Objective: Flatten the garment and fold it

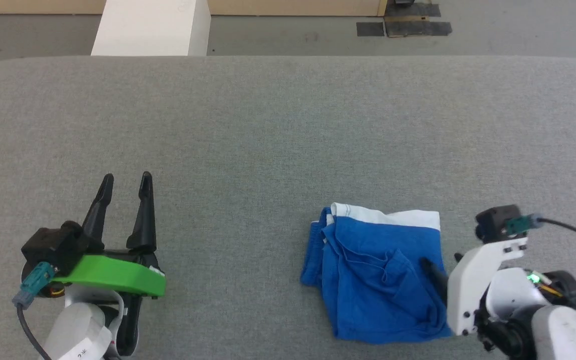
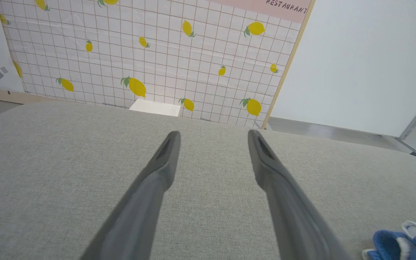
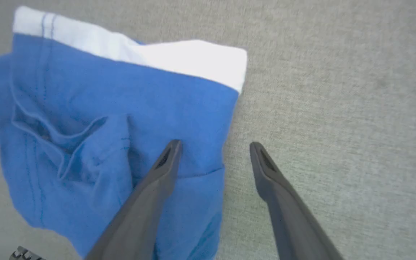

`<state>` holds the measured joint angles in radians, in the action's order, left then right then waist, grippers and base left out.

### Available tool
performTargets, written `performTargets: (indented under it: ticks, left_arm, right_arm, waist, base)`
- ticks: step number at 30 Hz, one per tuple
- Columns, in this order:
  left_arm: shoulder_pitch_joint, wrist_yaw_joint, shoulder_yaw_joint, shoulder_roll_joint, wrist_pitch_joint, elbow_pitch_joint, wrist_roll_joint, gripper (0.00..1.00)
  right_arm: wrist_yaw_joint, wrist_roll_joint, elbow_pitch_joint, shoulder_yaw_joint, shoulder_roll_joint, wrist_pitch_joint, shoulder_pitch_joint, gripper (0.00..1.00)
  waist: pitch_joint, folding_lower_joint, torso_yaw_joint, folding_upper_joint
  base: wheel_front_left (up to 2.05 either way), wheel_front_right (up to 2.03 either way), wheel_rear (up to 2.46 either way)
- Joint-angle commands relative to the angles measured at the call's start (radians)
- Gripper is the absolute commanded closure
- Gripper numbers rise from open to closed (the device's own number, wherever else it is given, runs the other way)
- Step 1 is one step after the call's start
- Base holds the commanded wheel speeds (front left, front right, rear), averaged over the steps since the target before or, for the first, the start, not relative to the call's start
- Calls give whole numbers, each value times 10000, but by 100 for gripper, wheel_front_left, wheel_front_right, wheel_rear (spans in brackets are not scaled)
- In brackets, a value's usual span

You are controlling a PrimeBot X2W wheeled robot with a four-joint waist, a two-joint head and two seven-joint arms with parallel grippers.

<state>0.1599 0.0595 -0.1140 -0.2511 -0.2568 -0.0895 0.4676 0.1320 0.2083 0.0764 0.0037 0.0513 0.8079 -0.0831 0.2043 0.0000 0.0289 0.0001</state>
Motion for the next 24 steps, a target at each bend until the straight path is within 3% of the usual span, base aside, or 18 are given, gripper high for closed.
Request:
performTargets:
  ticks: [1,8,9,10,11,17,21,24]
  left_arm:
    - [4,-11,-18,-52,-20,-9,26,0]
    - [71,61,-84,-77,-25,-163,81,0]
    - [83,66,-93,-76,-26,-181,85,0]
    - [91,70,-99,-76,-26,-194,87,0]
    - [96,72,-105,-79,-27,-206,86,0]
    - [-24,15,-71,-130,-32,-218,37,0]
    - [-305,-107,47,-155,-36,8,27,0]
    - [-540,-211,163,-190,-38,309,48,0]
  right_arm:
    - [-13,-85,-198,164,-10,-121,43,0]
    - [-13,-131,-1697,715,-10,-453,-249,0]
    - [-13,-146,-1878,727,-10,-435,-300,19]
    - [-13,-168,-2020,735,-10,-428,-359,75]
    - [-13,-166,-2103,742,-10,-432,-413,100]
    - [-13,-636,-1796,1198,-10,-259,-870,100]
    - [-13,-842,-1005,2013,201,400,-1366,100]
    - [-13,-708,-432,2889,869,910,-2011,100]
  waist:
    - [72,0,77,-1]
    - [169,0,350,-1]
    - [167,0,380,-1]
    - [163,0,407,-1]
    - [158,0,425,-1]
    - [-33,0,202,-1]
    - [-77,0,-589,-1]
    - [82,0,-1566,-1]
  base:
    - [0,0,0]
    - [0,0,0]
    - [0,0,0]
    - [0,0,0]
    - [0,0,0]
    - [0,0,0]
    - [0,0,0]
    - [0,0,0]
